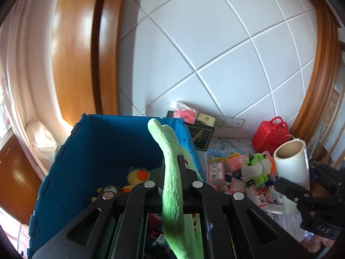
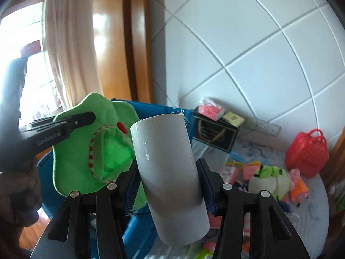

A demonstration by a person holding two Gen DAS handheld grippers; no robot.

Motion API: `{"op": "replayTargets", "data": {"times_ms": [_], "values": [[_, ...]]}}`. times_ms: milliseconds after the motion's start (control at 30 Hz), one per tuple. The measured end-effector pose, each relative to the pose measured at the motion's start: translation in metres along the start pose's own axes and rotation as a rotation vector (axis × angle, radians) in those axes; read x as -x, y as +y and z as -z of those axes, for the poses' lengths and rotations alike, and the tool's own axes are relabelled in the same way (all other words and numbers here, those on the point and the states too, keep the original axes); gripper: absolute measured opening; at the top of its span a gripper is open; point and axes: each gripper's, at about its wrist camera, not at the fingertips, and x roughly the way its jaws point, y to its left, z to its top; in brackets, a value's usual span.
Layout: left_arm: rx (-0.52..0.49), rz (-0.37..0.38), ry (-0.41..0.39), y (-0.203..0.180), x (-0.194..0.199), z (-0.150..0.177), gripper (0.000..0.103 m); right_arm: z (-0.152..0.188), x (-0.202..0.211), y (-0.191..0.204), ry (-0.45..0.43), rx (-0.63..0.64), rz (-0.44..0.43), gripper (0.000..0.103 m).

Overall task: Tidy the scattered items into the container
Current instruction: 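Carry the green cloth and the white paper roll up and over the blue bin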

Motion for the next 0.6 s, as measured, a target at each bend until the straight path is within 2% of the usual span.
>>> {"op": "replayTargets", "data": {"times_ms": [300,600], "values": [[0.056,-0.100,0.026,0.058,0.003,0.016,0.005,-0.009,-0.029,0.046,0.028,0.035,-0.091,0.050],[0.085,-0.160,0.041,0.087,0.005,0.023,0.005,-0.011,-0.050,0.081,0.052,0.059,-0.172,0.050]]}}
